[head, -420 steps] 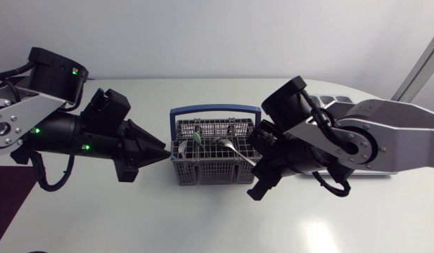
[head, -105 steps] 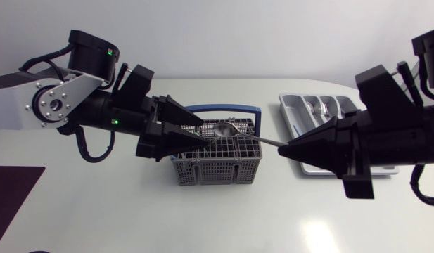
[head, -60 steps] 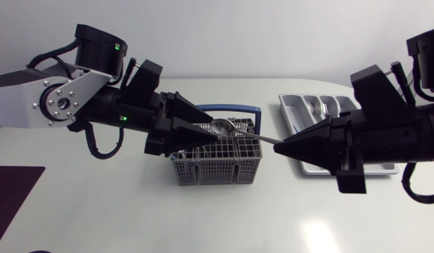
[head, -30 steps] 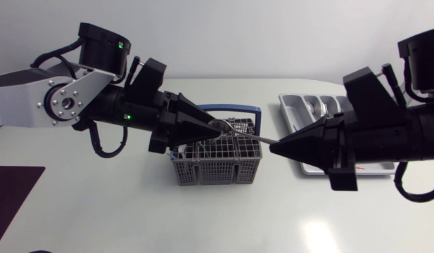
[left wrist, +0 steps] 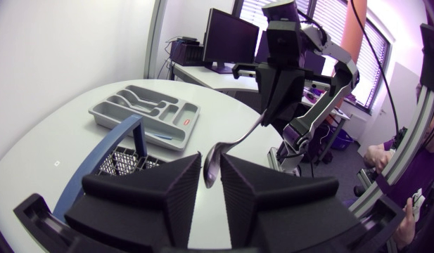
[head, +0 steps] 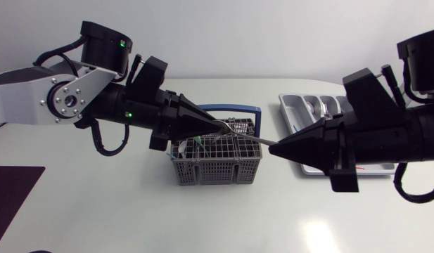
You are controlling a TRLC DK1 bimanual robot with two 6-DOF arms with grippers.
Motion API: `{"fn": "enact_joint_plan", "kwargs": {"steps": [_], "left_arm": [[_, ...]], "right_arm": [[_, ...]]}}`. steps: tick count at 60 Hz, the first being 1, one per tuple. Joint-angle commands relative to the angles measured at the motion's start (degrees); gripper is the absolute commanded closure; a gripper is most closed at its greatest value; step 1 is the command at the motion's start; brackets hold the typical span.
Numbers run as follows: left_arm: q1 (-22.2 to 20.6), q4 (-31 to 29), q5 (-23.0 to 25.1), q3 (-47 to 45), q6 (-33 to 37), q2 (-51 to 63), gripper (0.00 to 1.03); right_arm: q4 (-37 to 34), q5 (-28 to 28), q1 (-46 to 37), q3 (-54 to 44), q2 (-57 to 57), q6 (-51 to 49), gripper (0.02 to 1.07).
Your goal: Unload the cutlery basket into the drawer organizer.
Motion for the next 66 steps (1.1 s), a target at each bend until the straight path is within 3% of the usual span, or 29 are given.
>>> {"fn": "enact_joint_plan", "kwargs": {"steps": [1, 9, 35, 42, 44, 58, 66], "left_arm": [[-0.5, 0.5, 1.4, 1.7, -0.6, 1.2, 0.90], [-0.6, 0.5, 2.3, 1.7, -0.3, 1.2, 1.00], [-0.6, -0.9, 2.5, 2.4, -0.4, 1.3, 1.00], [-0.3, -3.1, 2.1, 3.9, -0.4, 1.2, 1.00], [-0.1, -4.3, 2.0, 4.5, -0.4, 1.2, 1.00], [0.1, -8.7, -1.4, 6.3, -0.3, 0.5, 1.00], [0.1, -14.0, -5.8, 8.9, -0.1, 0.7, 1.00]], "right_arm": [[0.8, -0.6, 0.2, -1.3, 0.2, 1.4, 1.00], [0.8, -0.7, 0.1, -1.3, 0.0, 1.4, 1.00], [2.1, -0.9, 0.1, -1.8, -0.5, 2.0, 0.97], [2.0, -0.2, 0.0, -2.5, -1.1, 1.4, 0.58], [1.9, -0.1, 0.0, -2.5, -1.1, 0.9, 0.52], [1.5, 3.0, -1.4, -3.9, -2.7, -2.7, 0.26], [2.2, 14.8, 0.4, -6.9, -7.5, -8.6, 0.24]]}}
